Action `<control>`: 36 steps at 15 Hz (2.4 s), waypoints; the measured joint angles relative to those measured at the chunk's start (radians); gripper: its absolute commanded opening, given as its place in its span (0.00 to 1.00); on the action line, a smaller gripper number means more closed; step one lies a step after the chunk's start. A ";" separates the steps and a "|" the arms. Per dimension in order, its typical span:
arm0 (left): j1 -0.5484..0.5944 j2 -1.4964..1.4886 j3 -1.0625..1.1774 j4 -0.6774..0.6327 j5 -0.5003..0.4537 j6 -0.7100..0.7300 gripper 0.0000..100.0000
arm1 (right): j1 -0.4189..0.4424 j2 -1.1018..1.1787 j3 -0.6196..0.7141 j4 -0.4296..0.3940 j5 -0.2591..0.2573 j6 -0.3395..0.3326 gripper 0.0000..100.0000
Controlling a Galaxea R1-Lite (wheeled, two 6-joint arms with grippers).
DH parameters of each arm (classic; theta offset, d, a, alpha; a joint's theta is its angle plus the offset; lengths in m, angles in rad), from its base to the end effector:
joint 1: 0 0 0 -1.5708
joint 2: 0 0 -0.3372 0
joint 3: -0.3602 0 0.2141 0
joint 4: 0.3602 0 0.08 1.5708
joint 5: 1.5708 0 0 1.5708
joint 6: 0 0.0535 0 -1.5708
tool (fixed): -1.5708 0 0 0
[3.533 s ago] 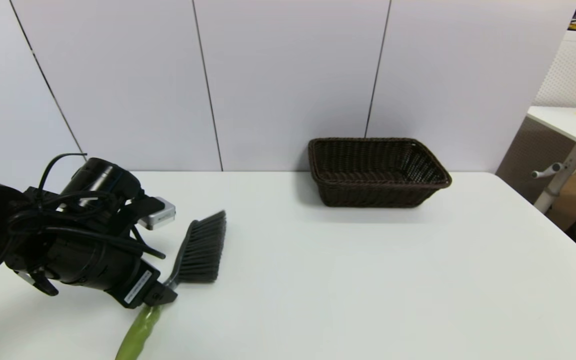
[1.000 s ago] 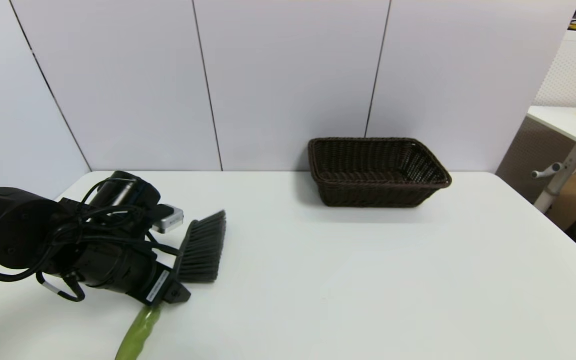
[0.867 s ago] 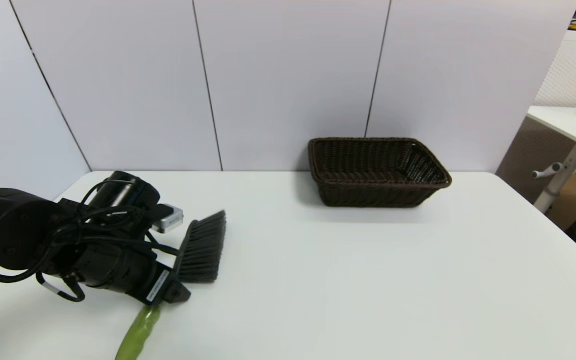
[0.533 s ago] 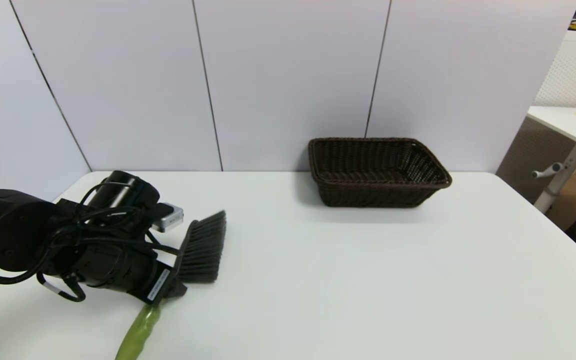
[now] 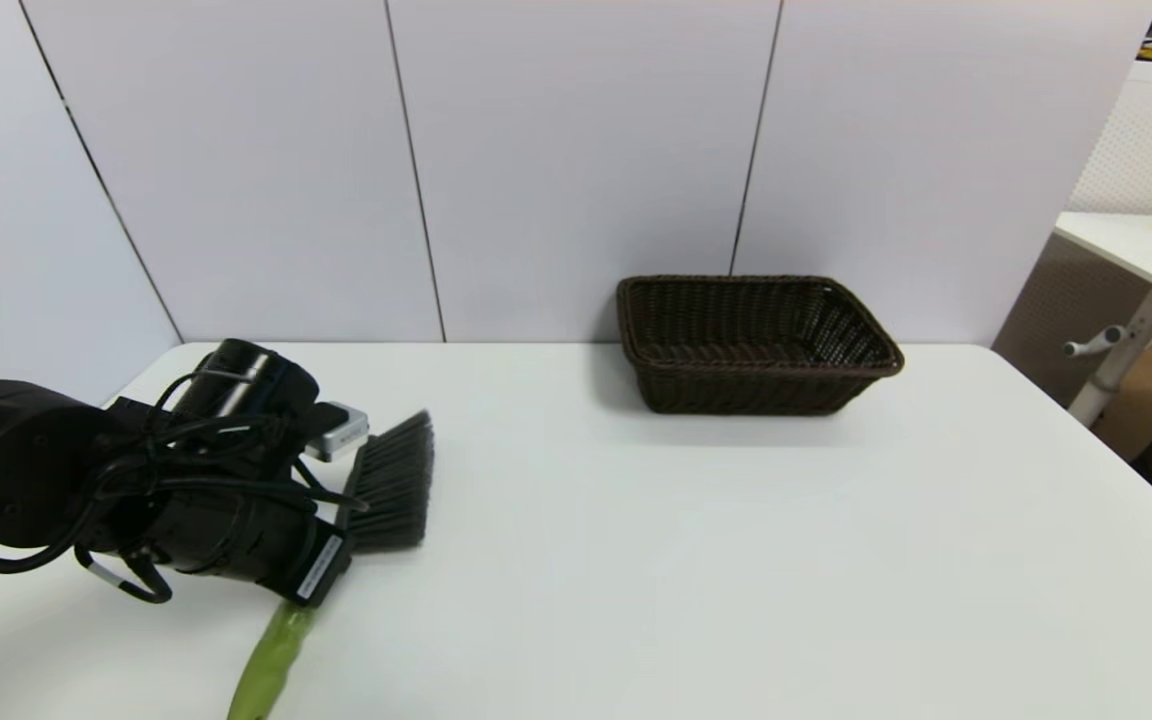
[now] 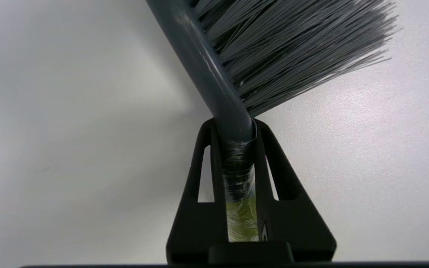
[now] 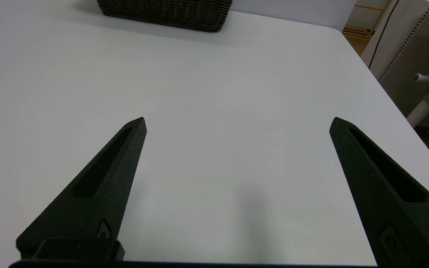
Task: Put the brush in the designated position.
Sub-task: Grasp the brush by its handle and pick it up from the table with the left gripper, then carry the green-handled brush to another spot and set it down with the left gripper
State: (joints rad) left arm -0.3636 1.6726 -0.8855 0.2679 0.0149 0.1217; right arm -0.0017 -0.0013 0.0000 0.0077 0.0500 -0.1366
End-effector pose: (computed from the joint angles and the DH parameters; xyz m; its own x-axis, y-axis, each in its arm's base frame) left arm 0.2760 -0.1042 0.1307 0.4662 -0.1615 -0.8698 0.4449 0.8926 0.0727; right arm -0.0035 0.0027 0.0744 0.9988 0.0483 -0.0064 -0.0487 0.9895 -0.1359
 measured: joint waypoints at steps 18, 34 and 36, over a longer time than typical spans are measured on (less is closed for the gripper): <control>-0.107 0.306 -0.635 0.040 -0.016 0.003 0.00 | 0.000 0.000 0.000 0.000 0.000 0.000 1.00; -0.093 0.577 -1.029 0.226 -0.023 -0.151 0.00 | 0.000 0.000 0.000 0.000 0.000 0.000 1.00; -0.086 0.612 -1.069 0.250 -0.023 -0.160 0.00 | 0.000 0.000 0.000 0.000 0.000 0.000 1.00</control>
State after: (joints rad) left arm -0.4491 2.2843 -1.9545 0.5177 -0.0077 -0.0379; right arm -0.0017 -0.0013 0.0000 0.0077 0.0496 -0.1366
